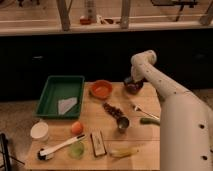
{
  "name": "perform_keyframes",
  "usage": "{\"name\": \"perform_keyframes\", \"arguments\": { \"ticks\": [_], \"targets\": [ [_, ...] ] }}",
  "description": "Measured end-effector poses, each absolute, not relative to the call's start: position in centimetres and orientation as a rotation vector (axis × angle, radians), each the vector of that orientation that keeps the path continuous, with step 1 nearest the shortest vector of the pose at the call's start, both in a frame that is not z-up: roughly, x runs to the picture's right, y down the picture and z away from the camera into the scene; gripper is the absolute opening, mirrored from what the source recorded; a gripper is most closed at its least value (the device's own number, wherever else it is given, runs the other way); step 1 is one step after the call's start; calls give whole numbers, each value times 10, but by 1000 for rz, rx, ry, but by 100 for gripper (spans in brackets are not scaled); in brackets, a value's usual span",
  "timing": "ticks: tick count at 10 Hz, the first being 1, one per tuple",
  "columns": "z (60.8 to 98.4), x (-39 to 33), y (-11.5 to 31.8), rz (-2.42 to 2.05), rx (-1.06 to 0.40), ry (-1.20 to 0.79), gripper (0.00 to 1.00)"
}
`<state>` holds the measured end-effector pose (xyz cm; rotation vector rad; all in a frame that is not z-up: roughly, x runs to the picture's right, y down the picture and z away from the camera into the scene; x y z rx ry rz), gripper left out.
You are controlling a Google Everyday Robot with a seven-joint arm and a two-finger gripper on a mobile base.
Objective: Wipe purple bowl with sponge
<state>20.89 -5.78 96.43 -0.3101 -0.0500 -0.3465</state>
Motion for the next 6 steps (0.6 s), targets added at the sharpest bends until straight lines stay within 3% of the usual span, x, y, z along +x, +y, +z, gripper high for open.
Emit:
{"name": "perform_keyframes", "arguments": {
  "ticks": [6],
  "targets": [
    [943,196,-38,-410,-301,-128,0]
  ]
}}
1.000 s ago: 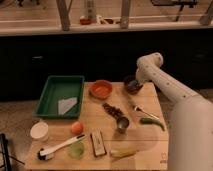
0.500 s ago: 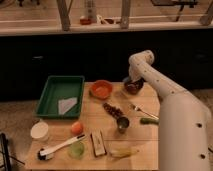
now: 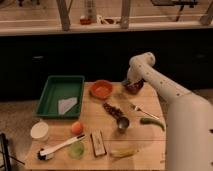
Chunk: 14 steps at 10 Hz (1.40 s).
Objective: Wipe purple bowl with sponge
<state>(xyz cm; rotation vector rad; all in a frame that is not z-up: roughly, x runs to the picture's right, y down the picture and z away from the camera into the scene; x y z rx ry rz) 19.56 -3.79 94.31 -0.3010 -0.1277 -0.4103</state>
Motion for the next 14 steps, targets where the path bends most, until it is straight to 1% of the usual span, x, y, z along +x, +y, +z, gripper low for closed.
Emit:
{"name": "perform_keyframes", "arguments": {
  "ticks": [4,7,10,14],
  "targets": [
    [931,225,-28,-390,-331,-111,0],
    [930,237,-37,-362,-323,-69,0],
    [937,232,-50,-345,-286,-58,0],
    [944,208,-56,-348,-246,-91,0]
  ]
}}
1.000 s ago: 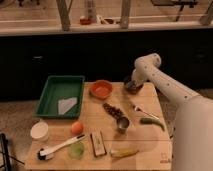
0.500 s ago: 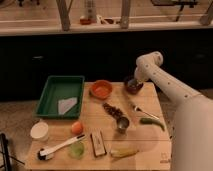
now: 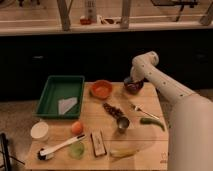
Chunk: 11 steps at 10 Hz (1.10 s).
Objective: Wipe purple bowl with sponge
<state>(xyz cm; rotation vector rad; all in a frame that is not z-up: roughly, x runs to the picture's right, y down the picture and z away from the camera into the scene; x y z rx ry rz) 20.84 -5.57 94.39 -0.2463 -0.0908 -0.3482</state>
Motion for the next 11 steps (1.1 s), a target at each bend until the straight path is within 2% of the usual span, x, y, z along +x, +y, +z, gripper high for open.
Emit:
{"name": "perform_keyframes", "arguments": {
  "ticks": [11],
  "targets": [
    [934,205,-63,-339,-195,-122,0]
  ]
}}
